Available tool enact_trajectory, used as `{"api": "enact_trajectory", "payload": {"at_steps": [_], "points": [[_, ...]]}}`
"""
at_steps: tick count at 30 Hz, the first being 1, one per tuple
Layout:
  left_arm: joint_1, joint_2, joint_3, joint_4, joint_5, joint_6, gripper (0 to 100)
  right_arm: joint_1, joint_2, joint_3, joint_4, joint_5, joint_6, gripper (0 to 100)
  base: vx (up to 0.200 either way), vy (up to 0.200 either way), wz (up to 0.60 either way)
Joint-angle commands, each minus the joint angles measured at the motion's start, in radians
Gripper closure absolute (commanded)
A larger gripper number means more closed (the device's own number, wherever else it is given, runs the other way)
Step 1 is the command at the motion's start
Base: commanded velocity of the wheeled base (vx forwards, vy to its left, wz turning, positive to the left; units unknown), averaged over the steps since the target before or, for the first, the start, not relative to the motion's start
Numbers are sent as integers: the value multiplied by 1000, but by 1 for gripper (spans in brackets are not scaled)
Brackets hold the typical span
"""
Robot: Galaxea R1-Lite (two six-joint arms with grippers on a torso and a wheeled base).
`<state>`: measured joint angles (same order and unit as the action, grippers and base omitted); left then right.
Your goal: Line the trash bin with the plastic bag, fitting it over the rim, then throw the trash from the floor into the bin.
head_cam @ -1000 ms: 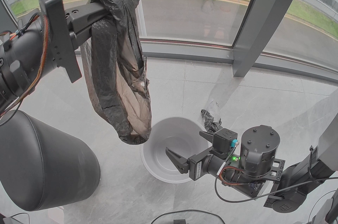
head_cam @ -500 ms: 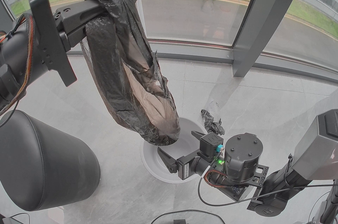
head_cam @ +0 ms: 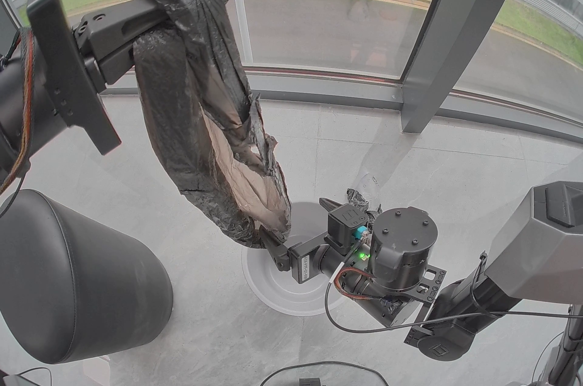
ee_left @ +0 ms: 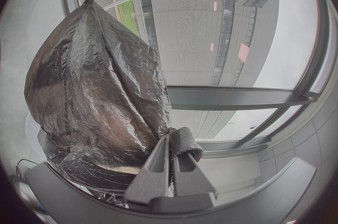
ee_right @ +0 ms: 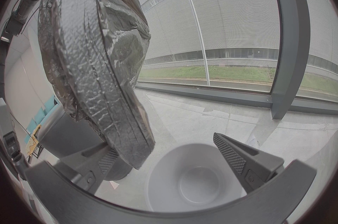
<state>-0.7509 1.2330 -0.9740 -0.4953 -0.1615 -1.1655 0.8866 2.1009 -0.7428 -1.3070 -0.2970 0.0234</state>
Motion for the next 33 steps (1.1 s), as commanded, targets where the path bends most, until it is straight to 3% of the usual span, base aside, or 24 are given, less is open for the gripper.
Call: {"api": "enact_trajectory", "payload": {"at_steps": [1, 3, 20, 21, 29, 33], "points": [[2, -18, 1, 1, -1, 0, 100, 2, 13, -10, -1, -1, 1, 0, 0, 0, 0], [5, -35, 14, 0, -30, -22, 100, 5, 21, -40, 2, -1, 0, 0, 0, 0, 0], [5, -30, 21, 0, -36, -29, 100, 22, 42, -92, 0, -2, 3, 0, 0, 0, 0], [5, -29, 21, 0, -36, -29, 100, 23, 42, -93, 0, -2, 7, 100, 0, 0, 0], [22, -18, 28, 1, -39, -28, 100, 26, 10, -58, -3, -2, 10, 100, 0, 0, 0], [62, -32, 72, -5, -102, -25, 100, 18, -53, 13, 2, 13, 4, 100, 0, 0, 0]]}}
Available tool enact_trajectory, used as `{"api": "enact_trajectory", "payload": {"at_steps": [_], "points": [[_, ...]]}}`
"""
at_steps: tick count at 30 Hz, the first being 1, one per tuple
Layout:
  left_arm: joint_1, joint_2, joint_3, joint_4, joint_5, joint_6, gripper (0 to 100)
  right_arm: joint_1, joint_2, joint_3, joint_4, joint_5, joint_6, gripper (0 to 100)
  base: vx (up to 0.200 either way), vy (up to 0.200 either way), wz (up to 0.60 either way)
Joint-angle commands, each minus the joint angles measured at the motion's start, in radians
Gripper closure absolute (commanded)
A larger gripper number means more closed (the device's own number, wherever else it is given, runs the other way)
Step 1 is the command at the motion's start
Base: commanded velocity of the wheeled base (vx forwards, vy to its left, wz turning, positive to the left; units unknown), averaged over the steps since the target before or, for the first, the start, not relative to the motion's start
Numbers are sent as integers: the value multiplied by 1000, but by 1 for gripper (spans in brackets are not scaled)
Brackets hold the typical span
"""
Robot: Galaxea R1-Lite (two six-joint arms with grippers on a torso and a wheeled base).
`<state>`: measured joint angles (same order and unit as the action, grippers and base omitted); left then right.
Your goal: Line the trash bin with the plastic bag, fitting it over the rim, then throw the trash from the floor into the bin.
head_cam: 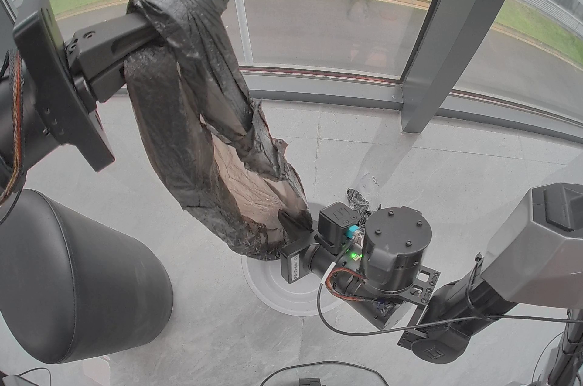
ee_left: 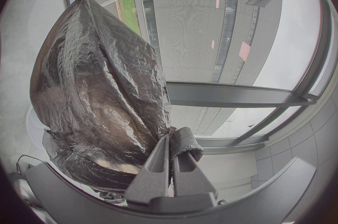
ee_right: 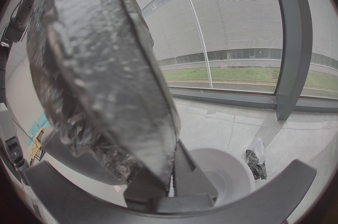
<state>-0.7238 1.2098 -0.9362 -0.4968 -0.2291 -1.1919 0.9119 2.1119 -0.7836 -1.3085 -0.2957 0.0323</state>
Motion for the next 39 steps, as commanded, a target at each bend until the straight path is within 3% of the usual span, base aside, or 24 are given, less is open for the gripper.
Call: {"api": "enact_trajectory", "payload": {"at_steps": [1, 2, 7, 10, 12, 13, 17, 19, 20, 22, 25, 31, 39], "points": [[52, -12, 43, -3, -52, 2, 100, -10, -84, 69, 12, 17, -6, 100, 0, 0, 0], [57, -13, 48, -3, -58, 2, 100, -13, -90, 73, 15, 18, -8, 100, 0, 0, 0], [182, -13, 114, -8, -280, 6, 100, -93, -276, 133, 224, 145, -68, 100, 0, 0, 0], [259, 10, 163, -62, -366, 3, 100, -131, -388, 93, 403, 236, -31, 100, 0, 0, 0], [281, 33, 192, -109, -383, 0, 100, -157, -438, 52, 528, 279, 6, 100, 0, 0, 0], [291, 54, 223, -160, -403, -2, 100, -188, -484, 3, 667, 340, 46, 100, 0, 0, 0], [313, 120, 307, -273, -492, -2, 100, -269, -573, -137, 985, 570, 143, 100, 0, 0, 0], [314, 157, 341, -319, -536, -5, 100, -295, -583, -215, 1115, 639, 158, 100, 0, 0, 0], [314, 157, 341, -319, -536, -5, 100, -295, -583, -215, 1115, 639, 158, 100, 0, 0, 0], [314, 214, 373, -368, -588, -6, 100, -326, -575, -319, 1261, 695, 187, 100, 0, 0, 0], [311, 271, 385, -402, -588, -5, 100, -349, -566, -405, 1374, 770, 262, 100, 0, 0, 0], [308, 367, 425, -490, -601, -6, 100, -352, -552, -536, 1594, 862, 328, 100, 0, 0, 0], [288, 401, 490, -523, -631, -6, 100, -352, -504, -477, 1617, 874, 359, 100, 0, 0, 0]]}}
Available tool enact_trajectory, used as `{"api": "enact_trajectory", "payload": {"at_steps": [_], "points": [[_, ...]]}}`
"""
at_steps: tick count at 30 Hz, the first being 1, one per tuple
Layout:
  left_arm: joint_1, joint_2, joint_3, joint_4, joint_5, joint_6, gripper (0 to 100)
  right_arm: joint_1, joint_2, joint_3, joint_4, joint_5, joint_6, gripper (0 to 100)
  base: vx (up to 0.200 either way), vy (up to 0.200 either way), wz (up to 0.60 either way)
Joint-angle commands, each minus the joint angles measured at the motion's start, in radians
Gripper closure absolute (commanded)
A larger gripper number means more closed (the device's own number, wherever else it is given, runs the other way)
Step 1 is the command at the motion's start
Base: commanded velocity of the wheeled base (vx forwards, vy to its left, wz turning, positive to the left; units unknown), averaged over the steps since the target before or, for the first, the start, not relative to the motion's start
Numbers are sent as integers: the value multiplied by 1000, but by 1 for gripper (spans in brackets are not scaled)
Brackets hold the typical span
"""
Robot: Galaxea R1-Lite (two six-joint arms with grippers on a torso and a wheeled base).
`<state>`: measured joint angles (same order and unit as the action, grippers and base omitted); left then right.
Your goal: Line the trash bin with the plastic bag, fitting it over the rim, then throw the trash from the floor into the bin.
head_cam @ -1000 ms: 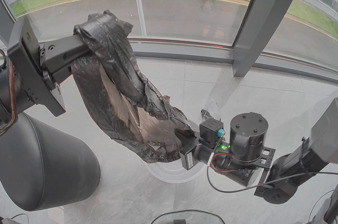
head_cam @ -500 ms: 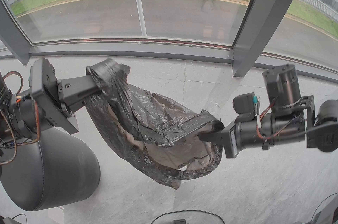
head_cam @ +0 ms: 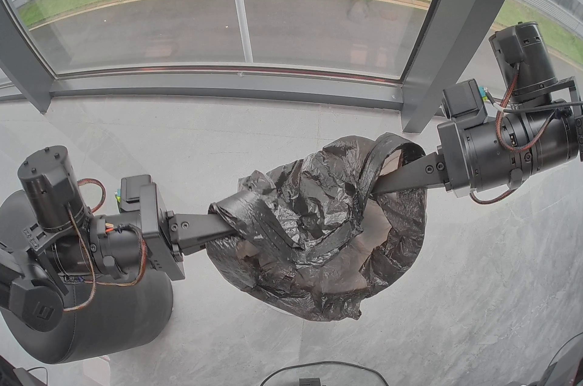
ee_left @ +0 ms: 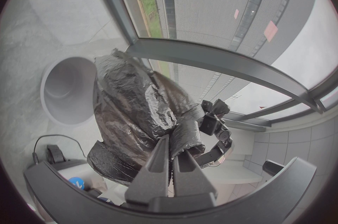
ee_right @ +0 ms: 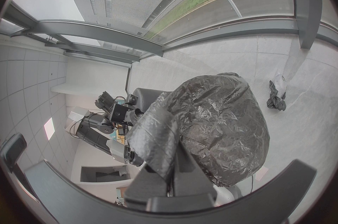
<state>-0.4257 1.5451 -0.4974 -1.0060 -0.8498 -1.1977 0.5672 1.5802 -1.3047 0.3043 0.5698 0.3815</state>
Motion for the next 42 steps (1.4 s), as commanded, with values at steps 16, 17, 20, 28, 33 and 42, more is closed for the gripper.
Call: {"api": "enact_trajectory", "payload": {"at_steps": [16, 17, 20, 28, 33, 42], "points": [[-67, 70, 97, -14, -11, 0, 100, 39, 98, 159, -83, 9, 19, 100, 0, 0, 0], [-67, 82, 96, -14, -11, 1, 100, 39, 112, 168, -102, 7, 19, 100, 0, 0, 0], [-65, 113, 99, -22, -11, 1, 100, 39, 142, 185, -120, 7, 20, 100, 0, 0, 0], [-67, 130, 117, -28, -11, 1, 100, 42, 150, 226, -140, 9, 34, 100, 0, 0, 0], [-71, 118, 135, -28, -11, -3, 100, 45, 119, 266, -140, 9, 57, 100, 0, 0, 0], [-93, 50, 183, -28, -12, -33, 100, 63, -57, 355, -132, 9, 128, 100, 0, 0, 0]]}}
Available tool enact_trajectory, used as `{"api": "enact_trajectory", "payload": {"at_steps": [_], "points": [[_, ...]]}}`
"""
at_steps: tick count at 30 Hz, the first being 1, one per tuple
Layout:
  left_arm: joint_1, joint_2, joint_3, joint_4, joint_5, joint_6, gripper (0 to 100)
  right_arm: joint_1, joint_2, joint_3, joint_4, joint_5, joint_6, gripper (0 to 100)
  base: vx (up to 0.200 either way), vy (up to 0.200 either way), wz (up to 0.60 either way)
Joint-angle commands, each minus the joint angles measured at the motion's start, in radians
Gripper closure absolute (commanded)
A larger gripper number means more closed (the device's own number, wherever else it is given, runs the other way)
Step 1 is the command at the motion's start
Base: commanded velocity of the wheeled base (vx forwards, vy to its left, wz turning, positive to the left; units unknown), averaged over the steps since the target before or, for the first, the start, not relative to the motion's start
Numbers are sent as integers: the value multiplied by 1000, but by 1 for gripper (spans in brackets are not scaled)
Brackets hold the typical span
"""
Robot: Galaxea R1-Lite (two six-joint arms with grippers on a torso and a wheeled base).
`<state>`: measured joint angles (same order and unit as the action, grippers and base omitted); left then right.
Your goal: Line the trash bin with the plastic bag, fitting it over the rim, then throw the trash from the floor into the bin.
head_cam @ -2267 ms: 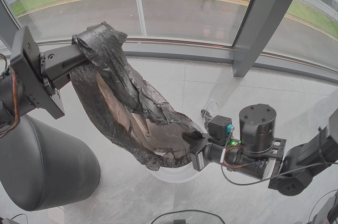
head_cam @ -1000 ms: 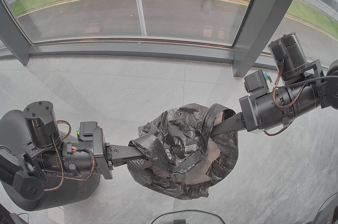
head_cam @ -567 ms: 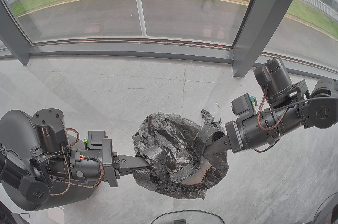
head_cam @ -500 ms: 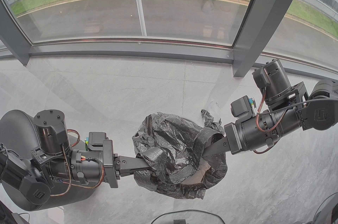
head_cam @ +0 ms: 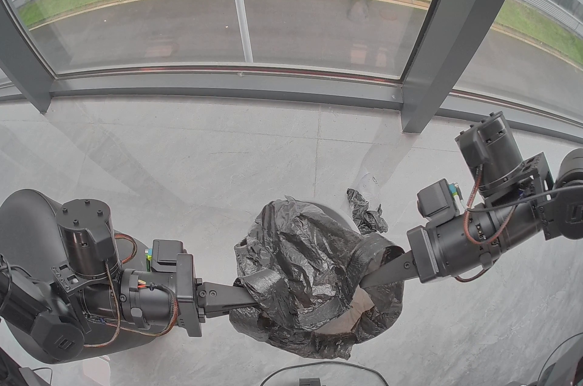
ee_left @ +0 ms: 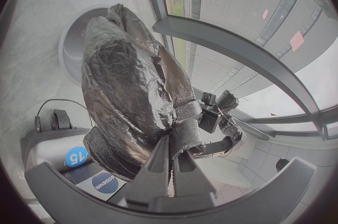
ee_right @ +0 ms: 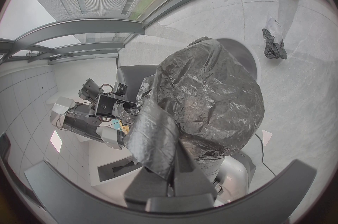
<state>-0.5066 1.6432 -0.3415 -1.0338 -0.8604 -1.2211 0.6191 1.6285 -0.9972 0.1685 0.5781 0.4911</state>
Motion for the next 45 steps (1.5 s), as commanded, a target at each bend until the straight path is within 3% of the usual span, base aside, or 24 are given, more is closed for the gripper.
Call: {"api": "enact_trajectory", "payload": {"at_steps": [1, 9, 17, 27, 32, 45], "points": [[-13, -59, 36, 1, -8, -11, 100, 17, -133, 62, 5, 2, 32, 100, 0, 0, 0], [-13, -10, 39, 1, -32, -11, 100, 42, -160, 94, 9, 3, 123, 100, 0, 0, 0], [-12, 75, 30, -5, -32, -2, 100, 28, -53, 104, -20, 0, 104, 100, 0, 0, 0], [31, 142, 27, -118, -31, -3, 100, -13, 96, 100, -247, 0, 67, 100, 0, 0, 0], [79, 245, -1, -227, -32, -9, 100, -35, 185, 48, -299, -6, 47, 100, 0, 0, 0], [92, 443, 9, -514, -34, -71, 100, -36, 269, -3, -302, -12, 41, 100, 0, 0, 0]]}}
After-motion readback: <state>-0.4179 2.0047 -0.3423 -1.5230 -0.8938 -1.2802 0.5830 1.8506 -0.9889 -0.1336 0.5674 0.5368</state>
